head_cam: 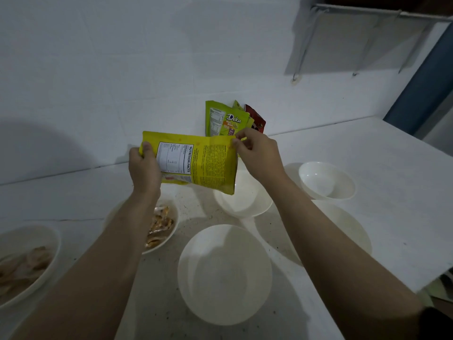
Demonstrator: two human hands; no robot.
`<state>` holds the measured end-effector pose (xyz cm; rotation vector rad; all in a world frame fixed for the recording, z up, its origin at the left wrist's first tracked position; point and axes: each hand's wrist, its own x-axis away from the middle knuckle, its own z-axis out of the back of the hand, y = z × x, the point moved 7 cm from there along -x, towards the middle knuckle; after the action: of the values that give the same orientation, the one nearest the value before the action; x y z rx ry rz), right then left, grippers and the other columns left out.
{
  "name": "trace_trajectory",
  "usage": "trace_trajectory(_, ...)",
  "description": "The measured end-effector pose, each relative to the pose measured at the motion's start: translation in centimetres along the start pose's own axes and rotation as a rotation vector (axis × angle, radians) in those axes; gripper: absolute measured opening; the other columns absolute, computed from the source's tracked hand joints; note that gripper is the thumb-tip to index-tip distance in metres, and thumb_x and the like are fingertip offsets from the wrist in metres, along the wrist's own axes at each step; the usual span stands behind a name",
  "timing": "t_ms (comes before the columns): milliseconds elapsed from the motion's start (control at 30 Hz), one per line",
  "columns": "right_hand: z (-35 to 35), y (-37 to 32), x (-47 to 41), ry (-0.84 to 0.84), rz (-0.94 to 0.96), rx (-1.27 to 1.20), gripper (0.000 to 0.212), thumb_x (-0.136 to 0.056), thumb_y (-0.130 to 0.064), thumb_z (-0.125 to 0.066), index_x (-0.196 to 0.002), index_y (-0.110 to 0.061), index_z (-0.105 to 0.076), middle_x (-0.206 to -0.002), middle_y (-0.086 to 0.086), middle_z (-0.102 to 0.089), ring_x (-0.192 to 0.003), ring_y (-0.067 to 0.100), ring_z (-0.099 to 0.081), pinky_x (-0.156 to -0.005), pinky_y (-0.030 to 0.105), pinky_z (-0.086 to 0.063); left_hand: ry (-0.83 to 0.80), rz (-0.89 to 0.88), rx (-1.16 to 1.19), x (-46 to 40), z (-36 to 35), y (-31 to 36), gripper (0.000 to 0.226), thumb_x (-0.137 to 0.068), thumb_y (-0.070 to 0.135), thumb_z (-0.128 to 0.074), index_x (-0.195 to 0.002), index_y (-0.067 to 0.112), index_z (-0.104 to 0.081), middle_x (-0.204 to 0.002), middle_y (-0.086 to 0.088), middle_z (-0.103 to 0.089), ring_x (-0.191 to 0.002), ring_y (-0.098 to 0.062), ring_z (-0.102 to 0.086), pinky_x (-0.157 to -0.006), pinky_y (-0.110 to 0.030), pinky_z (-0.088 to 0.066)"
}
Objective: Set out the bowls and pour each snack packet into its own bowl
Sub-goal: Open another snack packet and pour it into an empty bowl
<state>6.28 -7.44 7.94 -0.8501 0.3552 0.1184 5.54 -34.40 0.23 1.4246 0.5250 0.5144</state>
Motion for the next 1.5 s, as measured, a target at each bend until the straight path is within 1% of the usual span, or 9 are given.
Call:
trace_trajectory(233,-0.4,1.4,0.4,-0.002,-0.029,0.047,0.013,-0.094,-0.026,-0.059,-0.099,-0.018,-0.067,-0.087,-0.005,-0.065,-0.084,0.016,-0.061,-0.071,0.026,-0.047,-0.028,-0.055,-0.030,0.1,-0.7,0.1,0.032,-0.104,0.036,-0.037,-0.073,0.023,-0.036,-0.075,0.007,-0.043,-0.065,-0.006,-0.040,-0.058,-0.025,-0.033)
trace_trajectory(333,-0.4,2.0,0.2,-0.041,-0.043,0.111,0.013,-0.094,-0.027,-0.058,-0.099,-0.018,-0.066,-0.090,-0.003,-0.064,-0.088,0.018,-0.060,-0.073,0.028,-0.045,-0.030,-0.105,-0.042,0.2,-1.0,0.8,0.032,-0.104,0.034,-0.037,-0.074,0.024,-0.036,-0.074,0.009,-0.043,-0.063,-0.004,-0.040,-0.057,-0.023,-0.033)
trace_trajectory(467,-0.4,2.7,-0.1,-0.111,-0.071,0.222,0.010,-0.092,-0.026,-0.055,-0.094,-0.022,-0.064,-0.090,-0.002,-0.066,-0.090,0.023,-0.061,-0.081,0.041,-0.052,-0.035,-0.189,-0.078,0.3,-1.4,2.1,0.031,-0.104,0.036,-0.037,-0.075,0.025,-0.035,-0.075,0.008,-0.044,-0.064,-0.005,-0.041,-0.058,-0.023,-0.035)
trace_trajectory(600,0.2,2.9,0.2,-0.071,-0.088,0.263,0.012,-0.090,-0.025,-0.053,-0.094,-0.023,-0.065,-0.090,-0.001,-0.068,-0.088,0.026,-0.061,-0.082,0.045,-0.052,-0.040,-0.254,-0.105,0.6,-2.0,3.2,0.028,-0.105,0.034,-0.036,-0.089,0.012,-0.040,-0.074,0.008,-0.044,-0.062,-0.003,-0.042,-0.052,-0.011,-0.036)
trace_trajectory(800,0.7,3.1,0.6,-0.034,-0.093,0.278,0.014,-0.091,-0.022,-0.052,-0.096,-0.021,-0.065,-0.092,0.000,-0.068,-0.089,0.026,-0.061,-0.079,0.040,-0.051,-0.050,-0.261,-0.104,0.9,-2.4,3.5,0.027,-0.105,0.032,-0.037,-0.091,0.009,-0.039,-0.072,0.008,-0.043,-0.061,-0.003,-0.041,-0.049,-0.008,-0.034)
trace_trajectory(1000,1.3,3.4,1.1,0.004,-0.088,0.253,0.015,-0.093,-0.023,-0.054,-0.099,-0.020,-0.068,-0.095,0.000,-0.070,-0.090,0.025,-0.062,-0.080,0.039,-0.052,-0.065,-0.272,-0.114,1.0,-2.7,3.7,0.028,-0.104,0.034,-0.037,-0.090,0.009,-0.039,-0.071,0.007,-0.042,-0.060,-0.004,-0.040,-0.050,-0.014,-0.032)
trace_trajectory(1200,1.5,3.7,1.4,-0.004,-0.094,0.273,0.013,-0.091,-0.023,-0.056,-0.094,-0.022,-0.068,-0.095,-0.002,-0.072,-0.091,0.022,-0.063,-0.078,0.037,-0.053,-0.083,-0.302,-0.122,1.2,-2.8,4.3,0.028,-0.104,0.033,-0.037,-0.089,0.009,-0.038,-0.070,0.006,-0.042,-0.059,-0.004,-0.040,-0.049,-0.013,-0.034)
trace_trajectory(1267,1.7,3.7,1.4,-0.001,-0.101,0.275,0.013,-0.091,-0.023,-0.056,-0.095,-0.022,-0.069,-0.095,-0.002,-0.072,-0.090,0.021,-0.063,-0.078,0.036,-0.053,-0.086,-0.306,-0.127,1.3,-2.8,4.5,0.028,-0.104,0.032,-0.037,-0.090,0.009,-0.039,-0.071,0.006,-0.043,-0.060,-0.004,-0.041,-0.049,-0.011,-0.034)
trace_trajectory(1500,1.9,4.0,1.4,0.005,-0.123,0.288,0.014,-0.092,-0.026,-0.057,-0.095,-0.024,-0.070,-0.088,-0.004,-0.069,-0.085,0.020,-0.063,-0.074,0.036,-0.054,-0.092,-0.325,-0.137,1.3,-3.0,4.9,0.028,-0.104,0.034,-0.038,-0.089,0.010,-0.039,-0.072,0.007,-0.043,-0.062,-0.004,-0.042,-0.054,-0.017,-0.034)
